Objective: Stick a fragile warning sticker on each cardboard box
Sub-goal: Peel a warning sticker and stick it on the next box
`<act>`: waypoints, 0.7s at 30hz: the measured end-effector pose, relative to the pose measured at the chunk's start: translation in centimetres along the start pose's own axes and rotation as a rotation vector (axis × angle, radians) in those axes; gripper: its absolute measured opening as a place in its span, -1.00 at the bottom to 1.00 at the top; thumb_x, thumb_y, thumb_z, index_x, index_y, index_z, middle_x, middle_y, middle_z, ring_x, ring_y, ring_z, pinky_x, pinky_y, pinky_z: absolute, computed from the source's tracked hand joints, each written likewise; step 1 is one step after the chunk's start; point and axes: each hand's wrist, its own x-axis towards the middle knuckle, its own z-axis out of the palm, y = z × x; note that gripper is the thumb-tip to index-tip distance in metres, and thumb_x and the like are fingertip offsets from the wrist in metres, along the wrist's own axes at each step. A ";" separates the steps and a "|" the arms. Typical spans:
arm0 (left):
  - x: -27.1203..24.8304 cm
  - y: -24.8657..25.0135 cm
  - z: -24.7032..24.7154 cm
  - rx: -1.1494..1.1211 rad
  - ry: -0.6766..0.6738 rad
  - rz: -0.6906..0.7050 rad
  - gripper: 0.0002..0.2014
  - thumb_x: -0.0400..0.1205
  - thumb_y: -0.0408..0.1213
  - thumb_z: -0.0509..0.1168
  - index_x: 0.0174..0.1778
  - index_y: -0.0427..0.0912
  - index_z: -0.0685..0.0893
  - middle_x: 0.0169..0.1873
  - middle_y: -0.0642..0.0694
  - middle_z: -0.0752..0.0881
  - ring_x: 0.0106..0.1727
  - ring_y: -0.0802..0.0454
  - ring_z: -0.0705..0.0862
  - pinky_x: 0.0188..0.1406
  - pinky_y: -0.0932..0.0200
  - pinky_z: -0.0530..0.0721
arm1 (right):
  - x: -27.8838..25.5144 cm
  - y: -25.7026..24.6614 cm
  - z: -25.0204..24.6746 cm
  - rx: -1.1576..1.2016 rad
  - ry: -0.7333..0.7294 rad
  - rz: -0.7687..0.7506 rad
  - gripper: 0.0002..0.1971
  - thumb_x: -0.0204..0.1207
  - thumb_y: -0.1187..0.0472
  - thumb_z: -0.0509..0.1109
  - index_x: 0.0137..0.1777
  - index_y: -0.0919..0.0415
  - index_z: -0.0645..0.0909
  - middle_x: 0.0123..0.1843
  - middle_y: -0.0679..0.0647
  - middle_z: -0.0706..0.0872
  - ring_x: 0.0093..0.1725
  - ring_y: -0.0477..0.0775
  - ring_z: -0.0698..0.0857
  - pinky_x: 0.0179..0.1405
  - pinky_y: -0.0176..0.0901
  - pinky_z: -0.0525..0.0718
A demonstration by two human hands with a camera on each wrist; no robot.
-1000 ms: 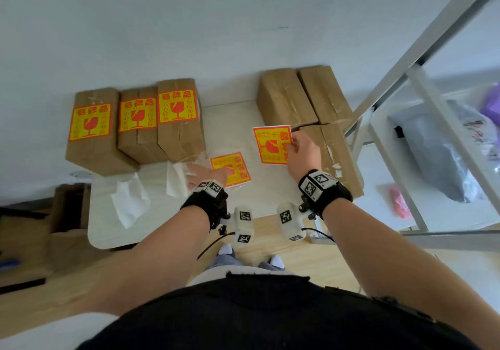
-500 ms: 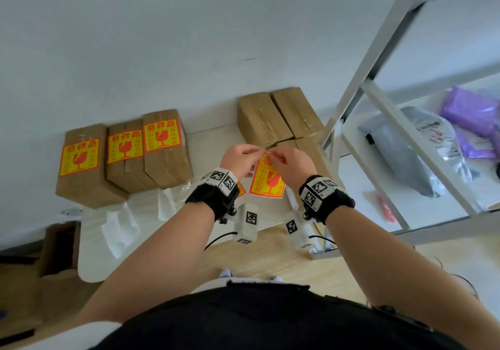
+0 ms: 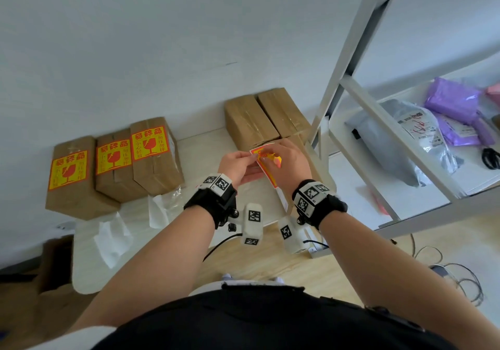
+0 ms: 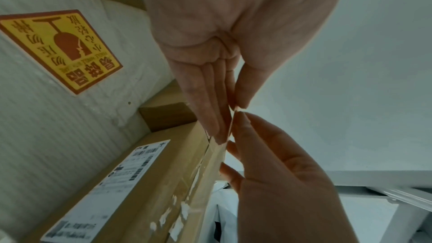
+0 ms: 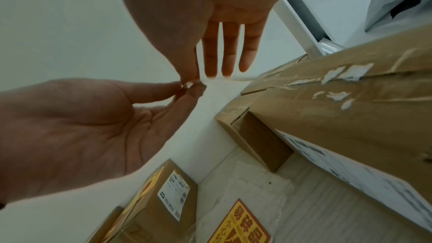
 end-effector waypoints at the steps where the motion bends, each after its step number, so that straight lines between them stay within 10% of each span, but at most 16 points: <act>1: 0.0 0.0 0.2 0.012 -0.002 0.005 -0.95 0.68 -0.44 0.33 -0.10 -0.29 0.61 -0.27 -0.26 0.75 -0.44 -0.01 0.80 -0.32 0.12 0.83 | -0.1 0.1 0.2 0.016 0.008 -0.016 -0.83 0.54 0.10 0.45 0.08 0.05 0.77 0.01 -0.06 0.71 0.01 -0.01 0.67 -0.05 0.02 0.70; 21: 0.8 0.8 1.5 0.229 0.018 0.118 -0.96 0.65 -0.45 0.34 -0.09 -0.32 0.69 -0.25 -0.26 0.81 -0.32 -0.06 0.80 -0.33 0.18 0.81 | -0.2 0.7 -0.2 0.070 0.019 -0.011 -0.73 0.57 0.31 0.31 0.15 0.04 0.75 0.04 -0.03 0.82 0.06 0.02 0.73 0.09 0.00 0.69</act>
